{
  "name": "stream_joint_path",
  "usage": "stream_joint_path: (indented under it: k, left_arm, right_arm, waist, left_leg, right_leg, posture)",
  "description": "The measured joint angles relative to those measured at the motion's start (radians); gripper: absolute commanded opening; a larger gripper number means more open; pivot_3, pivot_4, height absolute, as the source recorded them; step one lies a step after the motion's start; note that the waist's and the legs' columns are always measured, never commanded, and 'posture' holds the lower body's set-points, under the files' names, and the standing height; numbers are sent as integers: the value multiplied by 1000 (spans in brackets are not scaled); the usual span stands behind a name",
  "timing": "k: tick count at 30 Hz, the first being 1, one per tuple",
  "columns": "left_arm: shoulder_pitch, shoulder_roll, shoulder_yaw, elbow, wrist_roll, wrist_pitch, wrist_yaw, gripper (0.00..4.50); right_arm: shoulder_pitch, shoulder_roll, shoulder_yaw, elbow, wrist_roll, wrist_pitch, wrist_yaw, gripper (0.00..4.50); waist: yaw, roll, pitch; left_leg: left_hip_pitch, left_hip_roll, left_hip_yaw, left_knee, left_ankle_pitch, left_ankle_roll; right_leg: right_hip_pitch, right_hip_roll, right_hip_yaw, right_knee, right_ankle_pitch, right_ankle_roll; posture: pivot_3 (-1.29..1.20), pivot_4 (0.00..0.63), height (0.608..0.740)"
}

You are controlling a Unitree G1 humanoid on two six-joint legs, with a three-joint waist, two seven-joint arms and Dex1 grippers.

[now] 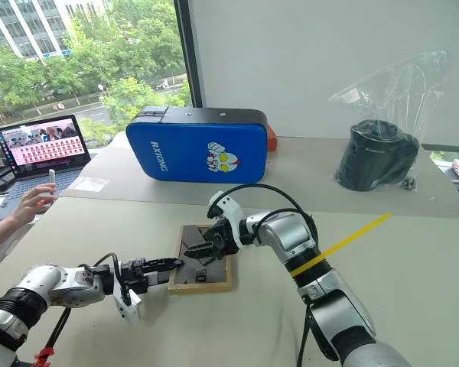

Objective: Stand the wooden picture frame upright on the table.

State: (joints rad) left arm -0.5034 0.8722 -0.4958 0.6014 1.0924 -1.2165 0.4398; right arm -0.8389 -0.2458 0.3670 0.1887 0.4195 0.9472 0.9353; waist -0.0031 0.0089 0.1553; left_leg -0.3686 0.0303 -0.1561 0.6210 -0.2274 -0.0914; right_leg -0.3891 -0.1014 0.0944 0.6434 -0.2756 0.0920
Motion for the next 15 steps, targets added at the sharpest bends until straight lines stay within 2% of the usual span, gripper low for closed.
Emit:
stream_joint_path:
  k: [5,15]
  left_arm:
    - [16,3,1,-13,-22,9,-5,1228]
    - [19,-3,1,-23,-32,15,-17,1228]
  right_arm:
    - [28,-9,-43,-85,55,66,10,4409]
    - [71,-72,-67,-158,46,53,-9,4409]
  waist:
    - [-6,0,0]
    - [-3,0,0]
  left_leg:
    - [0,0,0,0,0,0]
    - [0,0,0,-1,0,0]
  right_leg:
    - [-1,0,0,0,0,0]
    - [0,0,0,-1,0,0]
  posture:
    - [0,150,740]
    - [0,150,740]
